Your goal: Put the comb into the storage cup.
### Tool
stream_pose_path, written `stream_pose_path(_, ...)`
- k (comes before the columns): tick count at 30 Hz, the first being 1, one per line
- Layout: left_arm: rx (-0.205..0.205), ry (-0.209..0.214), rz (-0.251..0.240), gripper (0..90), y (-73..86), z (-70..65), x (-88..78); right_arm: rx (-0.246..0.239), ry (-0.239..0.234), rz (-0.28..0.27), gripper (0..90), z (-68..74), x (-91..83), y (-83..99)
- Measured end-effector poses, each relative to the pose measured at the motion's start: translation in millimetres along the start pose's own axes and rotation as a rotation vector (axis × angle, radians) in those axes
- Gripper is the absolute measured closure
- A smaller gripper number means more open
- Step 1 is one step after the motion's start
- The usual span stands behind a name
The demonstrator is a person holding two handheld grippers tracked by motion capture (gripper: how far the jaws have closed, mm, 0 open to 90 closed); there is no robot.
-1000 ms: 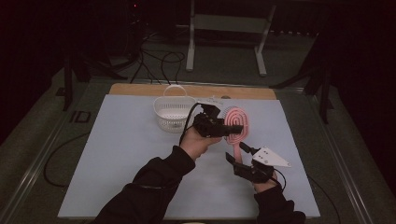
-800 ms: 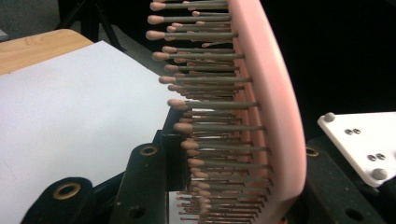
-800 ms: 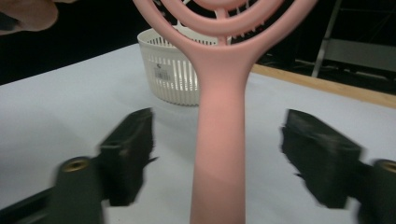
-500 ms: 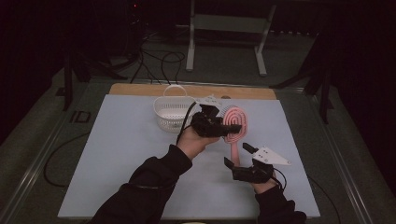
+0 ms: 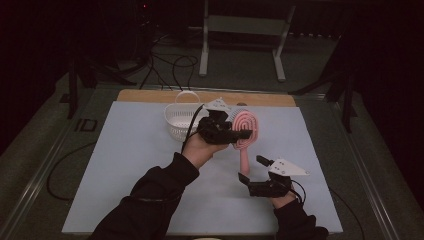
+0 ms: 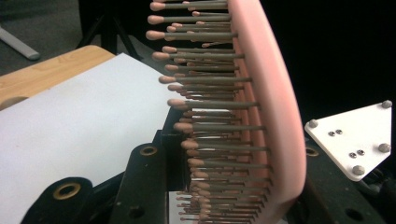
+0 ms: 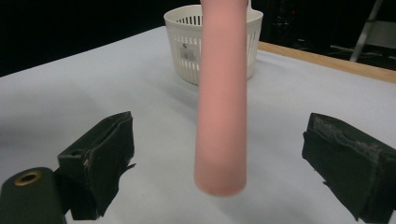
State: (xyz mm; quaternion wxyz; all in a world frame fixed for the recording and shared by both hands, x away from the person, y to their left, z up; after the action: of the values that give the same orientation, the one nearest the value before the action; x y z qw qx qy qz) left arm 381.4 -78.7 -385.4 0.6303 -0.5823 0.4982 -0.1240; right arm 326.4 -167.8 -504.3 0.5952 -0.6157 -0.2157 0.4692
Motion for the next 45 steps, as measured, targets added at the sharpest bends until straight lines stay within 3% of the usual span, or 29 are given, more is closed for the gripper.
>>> stream_pose_path(7, 0.008, -0.027, -0.011, 64.5, -0.3, 10.4, -10.1, -0.002, -0.047, 0.009, 9.0, 1.8, -6.7, 5.2)
stream_pose_path(17, 0.018, -0.065, -0.025, 64.5, -1.3, 23.9, -25.6, -0.003, -0.074, 0.034, 9.0, 2.2, -10.6, 15.2)
stream_pose_path(34, 0.028, -0.144, -0.051, 64.6, -5.3, 54.5, -52.5, 0.007, -0.073, 0.032, 9.0, -1.8, -22.3, 20.7)
stream_pose_path(45, 0.057, -0.192, -0.076, 64.6, -19.3, 68.8, -72.0, 0.004, -0.058, 0.025, 9.1, -3.8, -23.4, 18.5)
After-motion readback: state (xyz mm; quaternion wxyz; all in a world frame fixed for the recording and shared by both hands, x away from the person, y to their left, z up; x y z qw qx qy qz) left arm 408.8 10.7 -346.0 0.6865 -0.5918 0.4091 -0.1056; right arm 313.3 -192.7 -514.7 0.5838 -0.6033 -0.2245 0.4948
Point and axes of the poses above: each handheld gripper's, and its own axes: x roughly forward along the jaws, y roughly out of its underside, z roughly to its left, the point moved 9 cm from there along x, roughly forward along the jaws, and after that the axes turned 14 degrees about -y, right-handed, at the moved point
